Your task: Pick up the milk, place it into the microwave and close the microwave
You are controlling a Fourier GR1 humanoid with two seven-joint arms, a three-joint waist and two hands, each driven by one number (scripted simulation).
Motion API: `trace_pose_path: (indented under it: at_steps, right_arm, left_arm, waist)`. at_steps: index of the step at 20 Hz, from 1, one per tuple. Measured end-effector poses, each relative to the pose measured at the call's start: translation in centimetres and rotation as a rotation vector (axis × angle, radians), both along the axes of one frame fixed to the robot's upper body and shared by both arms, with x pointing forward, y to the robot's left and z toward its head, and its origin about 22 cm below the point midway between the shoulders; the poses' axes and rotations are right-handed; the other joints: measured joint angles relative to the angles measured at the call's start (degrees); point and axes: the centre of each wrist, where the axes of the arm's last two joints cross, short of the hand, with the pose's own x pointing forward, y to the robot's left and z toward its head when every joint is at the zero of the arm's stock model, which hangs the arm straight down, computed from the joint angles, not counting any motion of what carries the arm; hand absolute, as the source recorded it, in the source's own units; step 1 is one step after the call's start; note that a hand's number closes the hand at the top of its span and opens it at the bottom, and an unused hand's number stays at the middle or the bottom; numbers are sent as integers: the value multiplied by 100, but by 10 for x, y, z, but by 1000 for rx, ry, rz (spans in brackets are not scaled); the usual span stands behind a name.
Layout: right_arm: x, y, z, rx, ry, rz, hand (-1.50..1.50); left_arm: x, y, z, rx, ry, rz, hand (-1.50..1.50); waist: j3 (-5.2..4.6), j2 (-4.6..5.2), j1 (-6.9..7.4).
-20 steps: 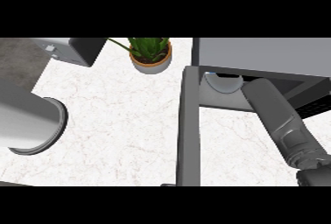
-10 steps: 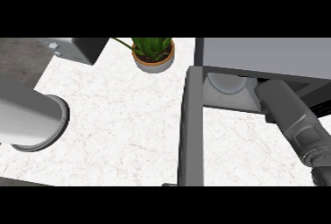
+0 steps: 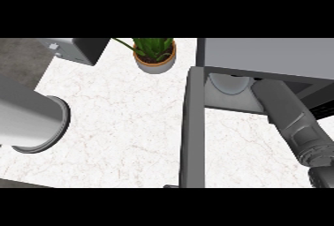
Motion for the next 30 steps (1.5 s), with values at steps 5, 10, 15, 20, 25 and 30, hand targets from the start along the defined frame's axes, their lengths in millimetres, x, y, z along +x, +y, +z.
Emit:
trace_pose_path:
  at_steps: [5, 10, 15, 20, 25, 30]
  right_arm:
    - [0, 13, -2, 97, 22, 90, -150]
    - [-1, 16, -5, 227, 45, 177, -150]
    - [-7, 15, -17, 373, 57, 251, -150]
    - [-16, 15, -34, 513, 87, 304, -150]
    - [-33, 18, -62, 659, 127, 378, -150]
    - [-55, 15, -92, 772, 154, 456, -150]
  left_arm:
    - [7, -8, -4, 3, 6, -65, -150]
    - [12, -18, -9, 8, 14, -135, -150]
    - [17, -29, -13, -5, 7, -182, -150]
    - [24, -41, -16, -16, 13, -234, 150]
    - [24, -62, -14, -23, 28, -281, 150]
    - [28, -79, -16, -31, 59, -318, 150]
  waist:
    - [-2, -35, -45]
    - [-3, -75, -153]
    - [-14, -151, -284]
    - [-23, -209, -388]
    - [-28, -282, -519]
    - [-36, -343, -657]
